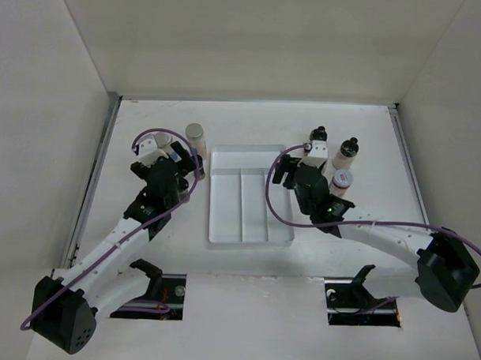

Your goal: Organize the condiment bottles

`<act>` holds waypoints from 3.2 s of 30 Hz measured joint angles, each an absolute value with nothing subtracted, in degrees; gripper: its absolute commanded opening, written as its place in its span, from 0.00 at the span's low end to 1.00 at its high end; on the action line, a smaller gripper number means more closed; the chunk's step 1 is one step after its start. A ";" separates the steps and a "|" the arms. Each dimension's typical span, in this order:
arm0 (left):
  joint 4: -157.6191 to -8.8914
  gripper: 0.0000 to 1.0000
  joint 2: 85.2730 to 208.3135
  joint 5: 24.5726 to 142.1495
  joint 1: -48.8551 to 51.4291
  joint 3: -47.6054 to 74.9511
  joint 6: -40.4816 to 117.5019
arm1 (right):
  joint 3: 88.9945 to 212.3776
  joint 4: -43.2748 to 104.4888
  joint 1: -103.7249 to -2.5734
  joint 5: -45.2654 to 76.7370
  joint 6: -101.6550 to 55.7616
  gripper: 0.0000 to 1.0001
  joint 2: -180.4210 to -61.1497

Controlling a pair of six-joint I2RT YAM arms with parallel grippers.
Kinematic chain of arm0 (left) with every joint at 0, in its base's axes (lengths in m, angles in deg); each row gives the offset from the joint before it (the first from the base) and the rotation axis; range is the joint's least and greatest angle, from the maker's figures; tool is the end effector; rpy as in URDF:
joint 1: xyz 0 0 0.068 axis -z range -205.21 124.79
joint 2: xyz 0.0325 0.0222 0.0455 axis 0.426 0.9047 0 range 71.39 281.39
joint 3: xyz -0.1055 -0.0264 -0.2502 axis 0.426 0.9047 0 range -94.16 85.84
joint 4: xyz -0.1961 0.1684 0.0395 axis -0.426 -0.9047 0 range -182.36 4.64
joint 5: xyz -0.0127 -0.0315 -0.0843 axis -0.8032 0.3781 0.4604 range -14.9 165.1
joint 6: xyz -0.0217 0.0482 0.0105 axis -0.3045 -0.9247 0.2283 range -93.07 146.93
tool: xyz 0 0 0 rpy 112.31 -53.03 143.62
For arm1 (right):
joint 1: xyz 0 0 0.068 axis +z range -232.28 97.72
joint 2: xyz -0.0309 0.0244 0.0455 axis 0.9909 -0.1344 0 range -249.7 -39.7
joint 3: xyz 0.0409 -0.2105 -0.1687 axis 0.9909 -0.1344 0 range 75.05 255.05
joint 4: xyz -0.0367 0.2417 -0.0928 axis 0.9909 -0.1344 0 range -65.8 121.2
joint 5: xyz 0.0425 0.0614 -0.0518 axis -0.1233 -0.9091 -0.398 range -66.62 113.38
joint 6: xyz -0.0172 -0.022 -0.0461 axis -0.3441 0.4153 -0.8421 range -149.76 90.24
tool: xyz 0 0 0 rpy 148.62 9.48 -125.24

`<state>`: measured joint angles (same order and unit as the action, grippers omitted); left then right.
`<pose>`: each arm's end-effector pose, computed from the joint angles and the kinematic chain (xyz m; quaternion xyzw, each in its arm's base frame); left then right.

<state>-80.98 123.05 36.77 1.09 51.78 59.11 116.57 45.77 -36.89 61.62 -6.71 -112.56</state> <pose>0.1954 -0.0720 0.2804 -0.2416 0.7289 -0.0621 0.6375 0.2125 0.1840 0.2602 0.0448 0.7819 0.0995 0.6138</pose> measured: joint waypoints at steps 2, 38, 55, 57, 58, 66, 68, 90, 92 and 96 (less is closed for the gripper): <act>-82.35 1.00 123.94 36.73 -0.04 51.49 58.87 | 116.57 46.34 -35.95 60.68 -7.15 0.47 -112.46; -80.87 0.85 152.79 36.75 -13.42 32.46 52.16 | 115.63 51.67 -34.20 49.55 -6.41 0.83 -117.96; -79.97 0.62 164.84 37.21 -14.60 26.01 50.87 | 115.37 52.72 -34.20 48.06 -6.41 0.87 -117.94; -79.47 0.49 164.77 37.19 -14.62 26.05 50.92 | 115.35 52.72 -34.22 47.95 -6.39 0.87 -117.94; -79.08 0.45 164.64 37.19 -14.64 26.27 50.90 | 115.35 52.72 -34.25 47.93 -6.39 0.87 -117.94; -78.46 0.41 152.33 34.06 -13.11 33.53 49.98 | 115.32 52.85 -34.25 47.78 -6.39 0.87 -117.92; -77.92 0.41 146.67 32.05 -11.06 33.99 48.75 | 114.82 53.27 -34.27 47.67 -6.39 0.86 -117.46; -68.15 0.41 160.86 37.28 12.52 22.01 42.37 | 109.86 54.36 -42.09 49.31 -1.12 0.31 -110.29; -67.91 0.42 163.02 37.78 12.15 22.01 42.37 | 109.82 54.25 -42.09 49.31 -0.86 0.34 -110.29; -66.31 0.42 165.84 38.13 11.04 22.01 42.37 | 109.82 54.29 -42.16 49.31 -0.57 0.40 -110.31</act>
